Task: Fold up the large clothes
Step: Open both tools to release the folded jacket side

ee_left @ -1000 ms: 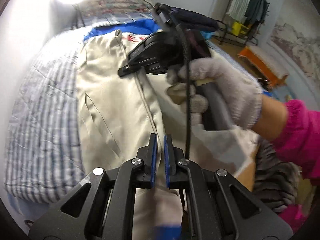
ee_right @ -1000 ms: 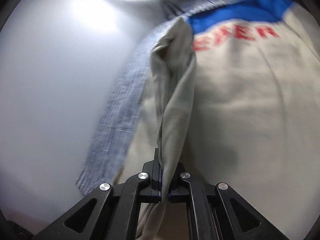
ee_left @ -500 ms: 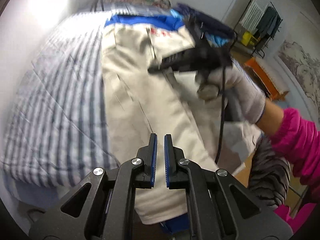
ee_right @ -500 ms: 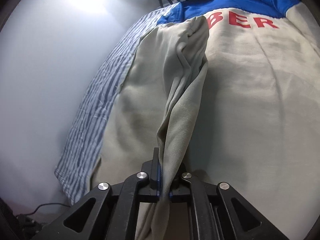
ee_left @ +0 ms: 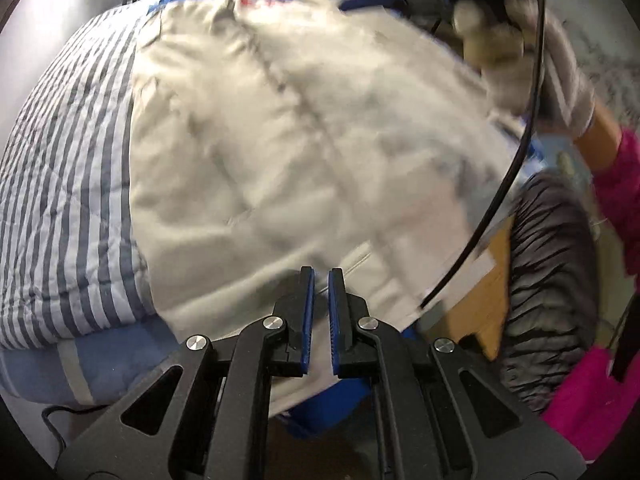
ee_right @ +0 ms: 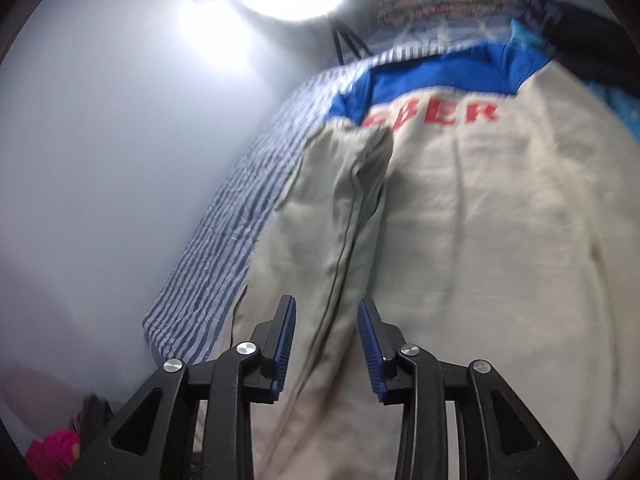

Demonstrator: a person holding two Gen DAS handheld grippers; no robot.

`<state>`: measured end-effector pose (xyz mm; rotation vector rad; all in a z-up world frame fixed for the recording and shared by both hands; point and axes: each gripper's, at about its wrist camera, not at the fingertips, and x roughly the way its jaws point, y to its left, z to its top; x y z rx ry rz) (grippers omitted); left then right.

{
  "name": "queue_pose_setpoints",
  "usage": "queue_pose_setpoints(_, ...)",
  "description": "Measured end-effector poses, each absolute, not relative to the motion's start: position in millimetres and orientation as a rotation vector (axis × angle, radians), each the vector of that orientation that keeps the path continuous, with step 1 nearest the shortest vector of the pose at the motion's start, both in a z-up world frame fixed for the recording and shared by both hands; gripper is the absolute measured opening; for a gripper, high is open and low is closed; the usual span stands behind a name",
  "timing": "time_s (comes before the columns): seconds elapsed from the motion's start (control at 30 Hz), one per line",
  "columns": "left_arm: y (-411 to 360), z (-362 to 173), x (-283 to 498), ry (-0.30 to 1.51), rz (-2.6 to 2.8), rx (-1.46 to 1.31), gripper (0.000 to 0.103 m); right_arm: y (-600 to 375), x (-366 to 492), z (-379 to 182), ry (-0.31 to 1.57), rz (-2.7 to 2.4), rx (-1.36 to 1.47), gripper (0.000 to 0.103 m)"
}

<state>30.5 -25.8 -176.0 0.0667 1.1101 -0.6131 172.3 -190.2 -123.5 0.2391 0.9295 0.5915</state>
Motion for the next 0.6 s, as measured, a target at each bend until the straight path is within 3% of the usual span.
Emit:
queue_pose_setpoints(0.3, -34.5, -123.0, 59.0, 0.944, -0.58, 0.031, 0.003, -253.2, 113.4, -94.9, 0.802, 0.468, 0.227, 0.041)
queue_pose_setpoints(0.47, -55.1, -116.5, 81.6, 0.901, -0.581, 0.053, 0.003, -293.4, 84.7, -88.3, 0.757, 0.351, 0.223, 0.05)
queue_pose_setpoints(0.6, -75.2, -117.8, 92.3, 0.915, -0.627, 0.039, 0.019, -341.5, 64.7, -91.1, 0.75, 0.236, 0.244, 0.054)
